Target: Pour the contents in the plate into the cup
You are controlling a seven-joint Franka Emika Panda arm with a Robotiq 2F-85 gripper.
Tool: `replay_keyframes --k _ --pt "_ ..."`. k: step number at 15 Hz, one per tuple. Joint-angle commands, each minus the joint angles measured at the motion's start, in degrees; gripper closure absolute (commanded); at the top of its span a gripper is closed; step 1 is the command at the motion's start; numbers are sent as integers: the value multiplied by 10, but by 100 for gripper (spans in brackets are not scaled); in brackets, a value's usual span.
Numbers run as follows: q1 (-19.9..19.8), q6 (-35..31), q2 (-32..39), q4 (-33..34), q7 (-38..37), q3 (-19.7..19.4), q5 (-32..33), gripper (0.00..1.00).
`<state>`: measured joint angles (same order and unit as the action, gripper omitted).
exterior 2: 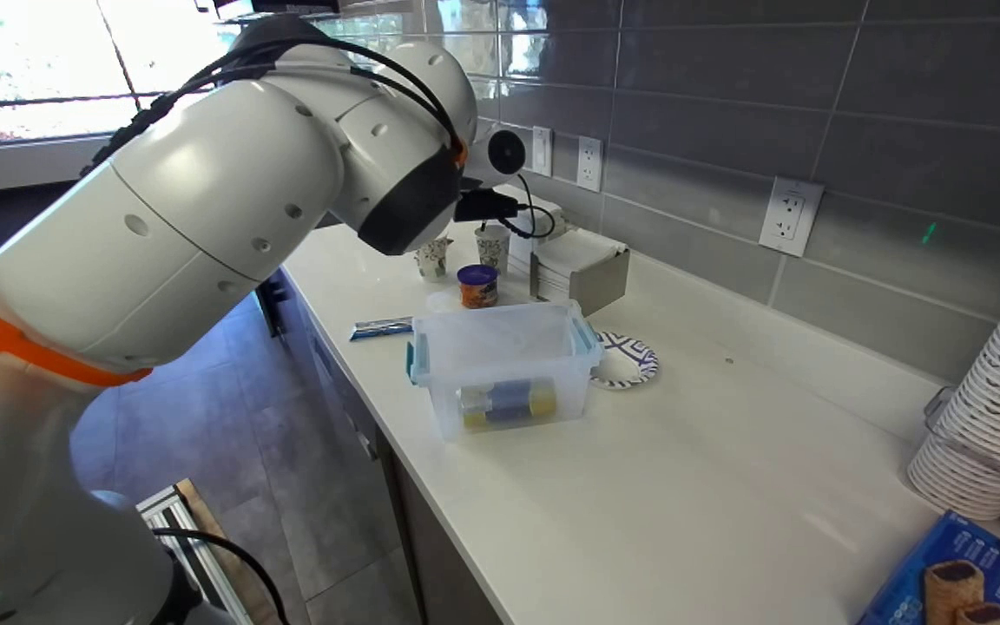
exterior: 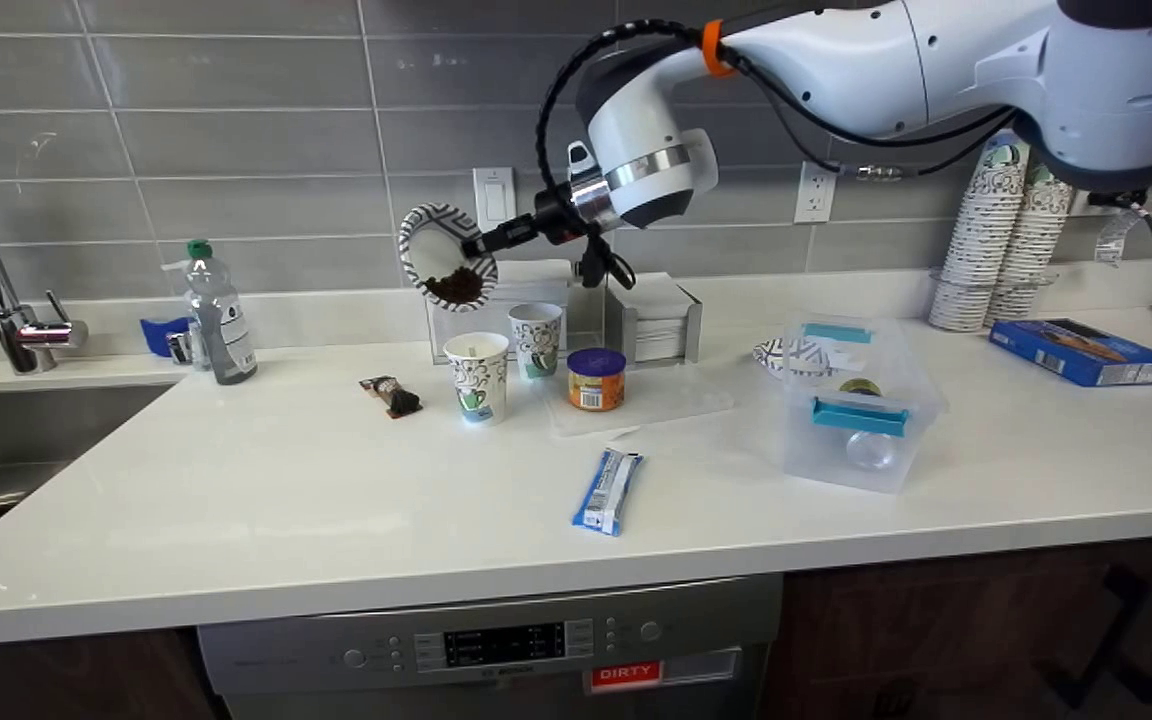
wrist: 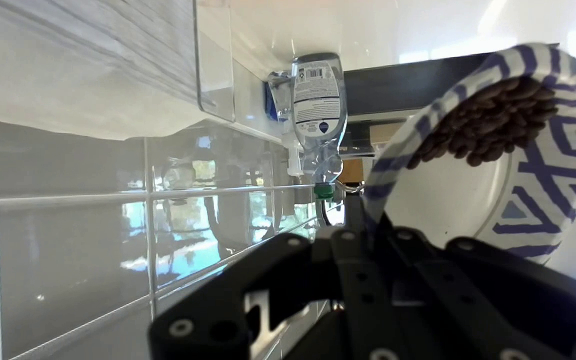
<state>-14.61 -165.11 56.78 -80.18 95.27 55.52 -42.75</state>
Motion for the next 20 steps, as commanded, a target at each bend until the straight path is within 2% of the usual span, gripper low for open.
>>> replay_keyframes --k 1,4,5,20 --pt "-34 -12 23 -26 53 49 -19 99" --pt "-51 -12 25 -50 61 62 -21 99" --pt "-32 0 19 -24 38 42 -6 96" --pt "-63 0 28 -58 60 66 -12 99"
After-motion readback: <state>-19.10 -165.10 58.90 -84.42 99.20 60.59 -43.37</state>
